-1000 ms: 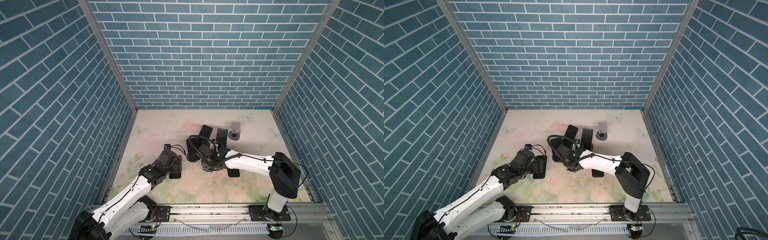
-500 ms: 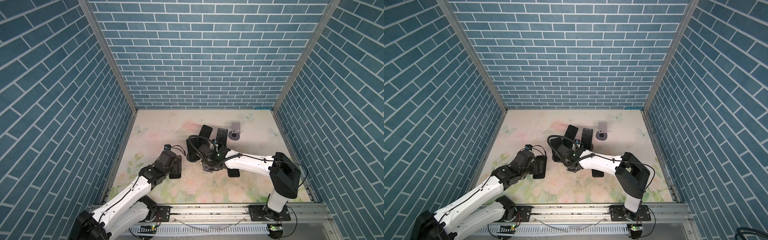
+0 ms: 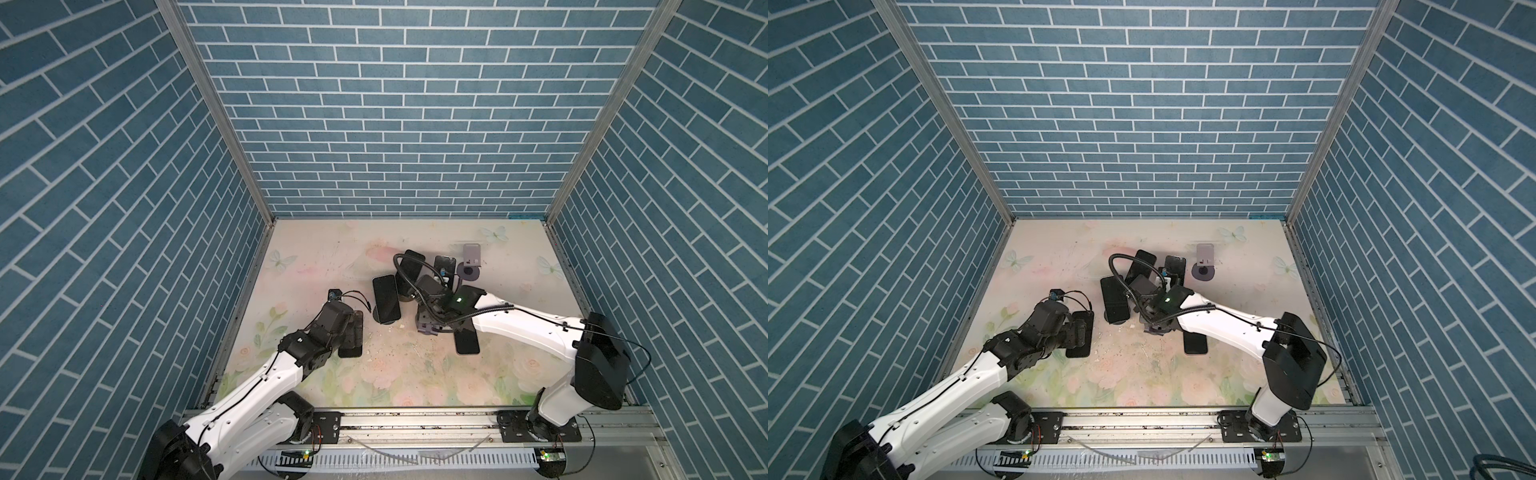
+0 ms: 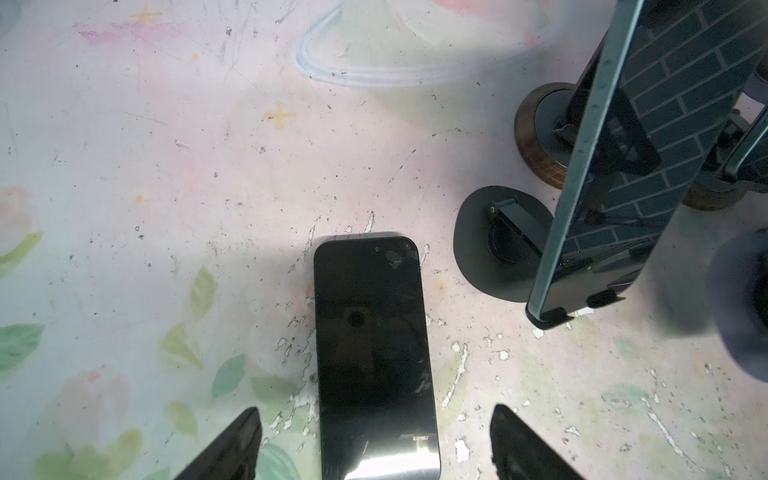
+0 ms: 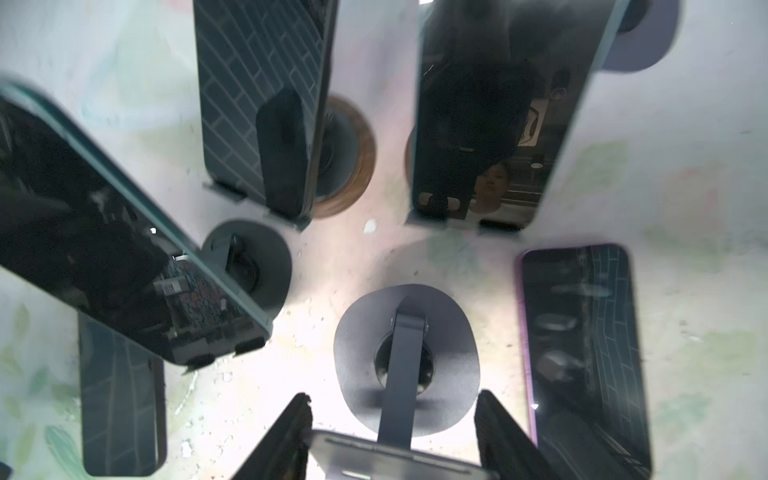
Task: Remove the phone from the phone stand
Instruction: 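Carry the grey stand with the right gripper toward the other empty stand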
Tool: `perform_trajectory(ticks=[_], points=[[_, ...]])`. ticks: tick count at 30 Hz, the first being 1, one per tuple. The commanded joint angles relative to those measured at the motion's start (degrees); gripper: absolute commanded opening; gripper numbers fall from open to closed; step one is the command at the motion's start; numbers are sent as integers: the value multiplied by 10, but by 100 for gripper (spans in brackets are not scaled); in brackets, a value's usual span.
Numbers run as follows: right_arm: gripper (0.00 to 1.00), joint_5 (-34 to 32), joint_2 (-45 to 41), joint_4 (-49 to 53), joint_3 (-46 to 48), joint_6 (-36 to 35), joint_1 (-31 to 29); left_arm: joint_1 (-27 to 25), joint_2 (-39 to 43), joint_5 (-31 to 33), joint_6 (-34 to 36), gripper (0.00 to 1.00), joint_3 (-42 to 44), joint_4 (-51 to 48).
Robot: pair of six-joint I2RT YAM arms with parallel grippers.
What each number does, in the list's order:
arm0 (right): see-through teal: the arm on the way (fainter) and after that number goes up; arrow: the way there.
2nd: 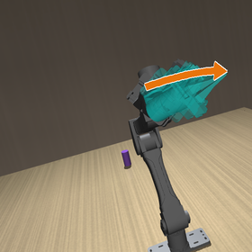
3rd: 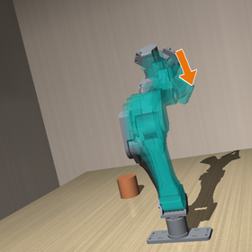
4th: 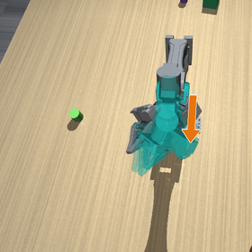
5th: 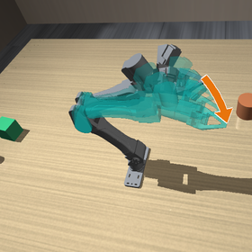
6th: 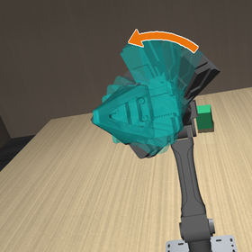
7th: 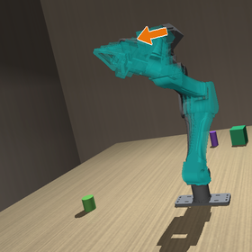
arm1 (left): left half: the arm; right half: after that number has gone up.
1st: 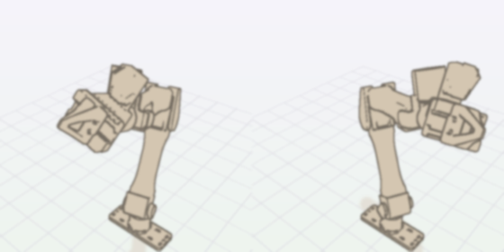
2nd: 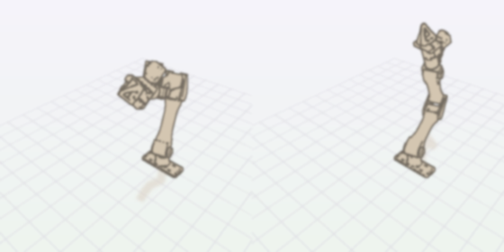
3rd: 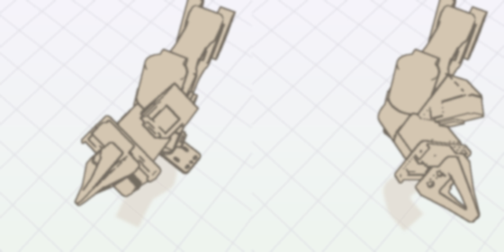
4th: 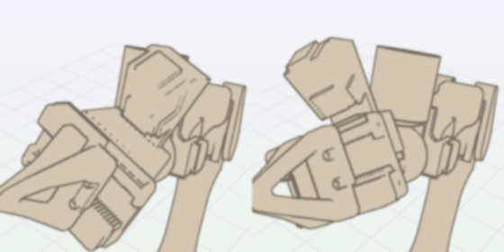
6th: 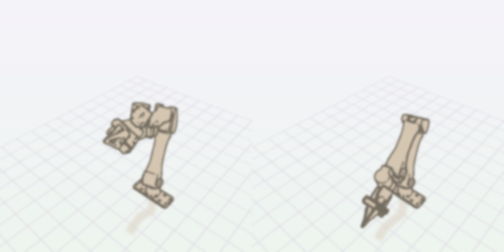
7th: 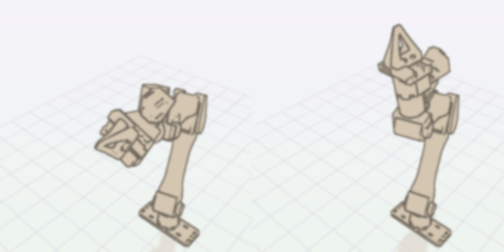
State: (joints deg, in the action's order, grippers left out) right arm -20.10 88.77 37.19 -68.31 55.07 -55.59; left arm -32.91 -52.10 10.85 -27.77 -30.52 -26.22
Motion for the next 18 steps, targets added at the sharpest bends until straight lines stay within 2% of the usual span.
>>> perform_trajectory(ticks=[1, 10, 14, 18], points=[[49, -8, -52, 45, 32, -40, 35, 4, -5, 11, 1, 87, -14, -7], [49, 41, -145, 64, 87, -155, 216, 4, -24, 9, -4, 87, -25, 9], [49, 84, -142, 48, 90, -219, 282, 4, -38, 6, -2, 87, -30, 13], [49, 119, -102, 33, 79, -271, 341, 3, -48, 14, 1, 87, -40, 5]])
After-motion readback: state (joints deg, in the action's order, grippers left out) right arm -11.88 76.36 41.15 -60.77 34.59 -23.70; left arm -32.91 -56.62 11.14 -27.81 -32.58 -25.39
